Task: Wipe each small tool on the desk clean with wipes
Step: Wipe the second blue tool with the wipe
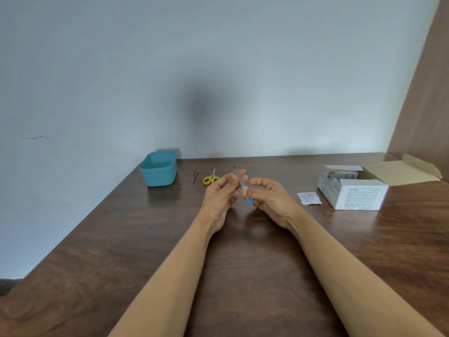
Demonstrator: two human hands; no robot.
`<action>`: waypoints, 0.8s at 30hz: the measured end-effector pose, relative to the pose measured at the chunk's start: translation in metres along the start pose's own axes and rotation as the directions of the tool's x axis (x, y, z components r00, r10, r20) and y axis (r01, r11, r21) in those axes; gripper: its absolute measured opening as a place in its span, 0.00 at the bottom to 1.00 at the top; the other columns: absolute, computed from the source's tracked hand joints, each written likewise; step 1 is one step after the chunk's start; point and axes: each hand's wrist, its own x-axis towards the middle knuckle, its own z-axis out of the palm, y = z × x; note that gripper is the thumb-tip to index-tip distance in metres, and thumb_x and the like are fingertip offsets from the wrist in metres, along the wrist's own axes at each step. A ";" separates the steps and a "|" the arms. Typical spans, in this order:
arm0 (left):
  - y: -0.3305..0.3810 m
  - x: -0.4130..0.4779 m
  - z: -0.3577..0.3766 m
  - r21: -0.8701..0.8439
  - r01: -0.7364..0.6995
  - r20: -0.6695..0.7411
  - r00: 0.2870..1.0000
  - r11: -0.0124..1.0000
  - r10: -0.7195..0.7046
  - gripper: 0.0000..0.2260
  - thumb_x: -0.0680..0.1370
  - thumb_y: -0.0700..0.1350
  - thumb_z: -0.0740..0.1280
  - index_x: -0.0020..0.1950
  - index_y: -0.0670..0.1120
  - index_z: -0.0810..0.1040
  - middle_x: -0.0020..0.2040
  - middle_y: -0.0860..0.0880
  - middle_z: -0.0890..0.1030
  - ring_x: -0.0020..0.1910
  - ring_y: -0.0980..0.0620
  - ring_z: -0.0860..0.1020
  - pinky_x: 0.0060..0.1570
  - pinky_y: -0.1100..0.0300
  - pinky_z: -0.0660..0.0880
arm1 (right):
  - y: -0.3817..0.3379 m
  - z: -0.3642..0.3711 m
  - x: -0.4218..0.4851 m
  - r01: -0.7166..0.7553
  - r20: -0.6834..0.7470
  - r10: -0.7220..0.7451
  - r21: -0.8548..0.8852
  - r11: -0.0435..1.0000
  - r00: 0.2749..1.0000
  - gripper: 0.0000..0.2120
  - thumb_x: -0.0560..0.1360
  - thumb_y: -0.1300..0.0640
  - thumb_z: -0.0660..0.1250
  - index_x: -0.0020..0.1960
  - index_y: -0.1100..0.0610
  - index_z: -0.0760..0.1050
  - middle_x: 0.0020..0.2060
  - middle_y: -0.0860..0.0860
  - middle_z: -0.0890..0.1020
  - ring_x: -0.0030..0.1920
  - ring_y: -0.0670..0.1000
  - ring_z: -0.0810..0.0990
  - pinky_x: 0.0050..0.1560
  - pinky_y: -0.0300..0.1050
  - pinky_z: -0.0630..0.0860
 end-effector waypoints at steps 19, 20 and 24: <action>0.002 0.004 -0.004 -0.176 -0.076 -0.221 0.975 0.981 0.036 0.03 0.77 0.41 0.68 0.45 0.47 0.81 0.40 0.54 0.85 0.48 0.56 0.78 0.45 0.62 0.69 | -0.002 0.005 -0.005 0.022 0.047 -0.015 -0.159 0.987 0.999 0.15 0.66 0.62 0.77 0.46 0.54 0.74 0.40 0.56 0.82 0.40 0.51 0.77 0.40 0.41 0.69; 0.002 0.004 -0.004 -0.157 -0.075 -0.216 0.976 0.985 0.040 0.03 0.77 0.42 0.68 0.45 0.47 0.82 0.40 0.54 0.86 0.48 0.56 0.78 0.45 0.62 0.69 | -0.002 0.005 -0.005 0.022 0.048 -0.015 -0.161 0.987 0.999 0.15 0.66 0.62 0.77 0.47 0.54 0.74 0.39 0.56 0.83 0.40 0.51 0.78 0.41 0.41 0.69; -0.003 0.004 -0.001 0.024 -0.090 -0.165 0.982 0.996 0.093 0.02 0.76 0.42 0.69 0.46 0.47 0.82 0.39 0.55 0.85 0.43 0.60 0.79 0.44 0.64 0.70 | -0.001 0.005 -0.007 0.062 0.017 -0.060 -0.132 0.989 0.998 0.14 0.66 0.64 0.76 0.45 0.54 0.74 0.33 0.52 0.83 0.36 0.48 0.77 0.40 0.41 0.69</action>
